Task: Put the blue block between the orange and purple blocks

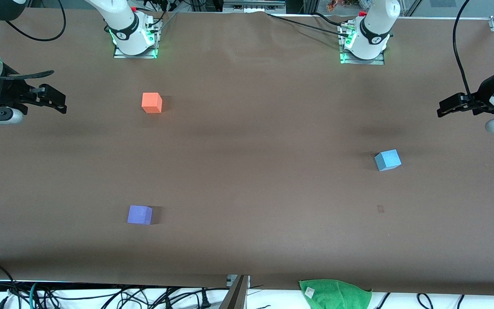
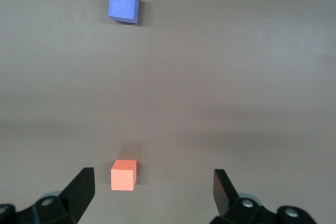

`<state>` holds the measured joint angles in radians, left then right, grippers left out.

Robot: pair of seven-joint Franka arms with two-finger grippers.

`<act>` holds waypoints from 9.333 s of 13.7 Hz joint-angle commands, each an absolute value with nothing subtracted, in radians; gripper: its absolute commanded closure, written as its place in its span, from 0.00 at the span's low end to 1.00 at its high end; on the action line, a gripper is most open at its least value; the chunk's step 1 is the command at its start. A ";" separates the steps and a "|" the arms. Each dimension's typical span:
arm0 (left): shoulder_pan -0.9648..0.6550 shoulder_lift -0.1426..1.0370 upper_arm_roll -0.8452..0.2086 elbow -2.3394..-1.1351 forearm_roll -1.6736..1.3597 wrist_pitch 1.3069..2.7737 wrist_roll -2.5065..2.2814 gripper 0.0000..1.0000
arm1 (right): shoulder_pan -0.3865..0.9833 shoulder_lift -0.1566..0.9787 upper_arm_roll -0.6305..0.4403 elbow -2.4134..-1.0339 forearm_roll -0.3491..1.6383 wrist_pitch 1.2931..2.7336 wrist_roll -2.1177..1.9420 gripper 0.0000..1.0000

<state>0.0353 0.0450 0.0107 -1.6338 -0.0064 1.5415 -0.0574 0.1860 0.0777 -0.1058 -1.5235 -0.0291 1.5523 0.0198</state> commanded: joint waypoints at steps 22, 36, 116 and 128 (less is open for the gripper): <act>0.072 0.414 -0.005 -1.922 -0.031 2.143 -0.057 0.00 | 0.183 0.057 -0.100 -1.536 0.025 1.525 0.031 0.00; 0.054 0.534 -0.021 -1.922 -0.008 2.181 -0.040 0.77 | 0.183 0.058 -0.103 -1.536 0.025 1.525 0.031 0.00; -0.014 0.044 0.012 -1.557 0.029 1.486 -0.084 0.00 | 0.826 0.845 -0.052 -1.351 0.041 2.207 1.000 0.89; -0.014 0.040 0.012 -1.552 0.026 1.488 -0.092 0.00 | 0.692 0.395 -0.273 -1.871 0.055 2.132 0.258 0.92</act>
